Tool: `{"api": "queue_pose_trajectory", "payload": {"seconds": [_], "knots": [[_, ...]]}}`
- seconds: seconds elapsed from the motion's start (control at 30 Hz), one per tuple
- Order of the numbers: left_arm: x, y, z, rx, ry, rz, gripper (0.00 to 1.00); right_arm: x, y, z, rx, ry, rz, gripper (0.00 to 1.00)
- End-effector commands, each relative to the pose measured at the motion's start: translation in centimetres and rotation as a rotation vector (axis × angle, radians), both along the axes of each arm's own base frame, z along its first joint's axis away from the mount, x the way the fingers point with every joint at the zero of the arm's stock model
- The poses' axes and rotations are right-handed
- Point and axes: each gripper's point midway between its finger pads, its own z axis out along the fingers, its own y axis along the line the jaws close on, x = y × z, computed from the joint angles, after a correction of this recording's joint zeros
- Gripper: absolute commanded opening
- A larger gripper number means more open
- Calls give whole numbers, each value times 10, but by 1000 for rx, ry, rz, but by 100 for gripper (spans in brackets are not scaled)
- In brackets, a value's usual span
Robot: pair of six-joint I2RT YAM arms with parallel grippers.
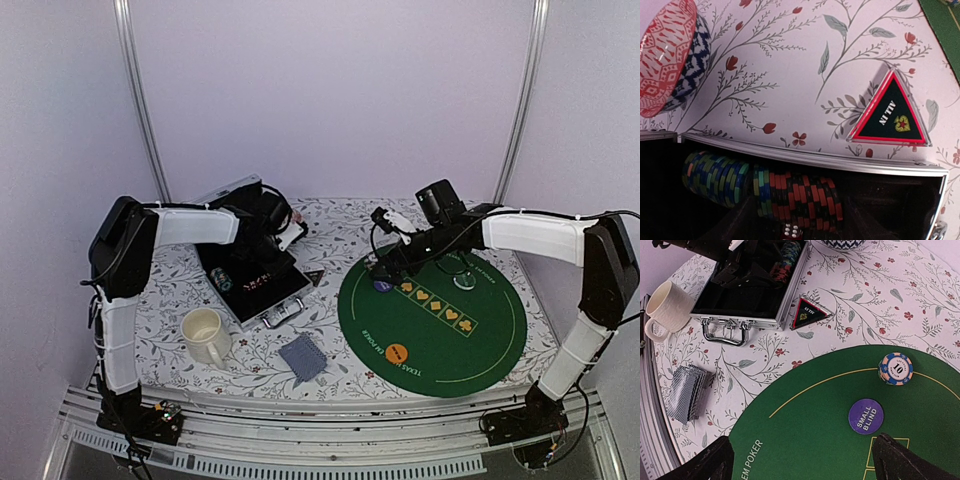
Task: Distribute texas hold em gaming equipment
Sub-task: Pick up the pile of poker chips from the chip case.
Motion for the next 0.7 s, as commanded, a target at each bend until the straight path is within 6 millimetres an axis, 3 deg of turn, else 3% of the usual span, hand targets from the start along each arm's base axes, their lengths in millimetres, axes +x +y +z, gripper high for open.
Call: {"api": "queue_pose_trajectory", "payload": {"seconds": [0.0,0.37,0.67], "knots": [[-8,-12,13,-47,-2,-37,59,5,4,9,18,-2,3,99],[-5,16,-17,40,77,35,61,5,3,6,12,6,4,99],[5,25,-25,76,69,65,62,4,5,3,12,19,9,99]]}}
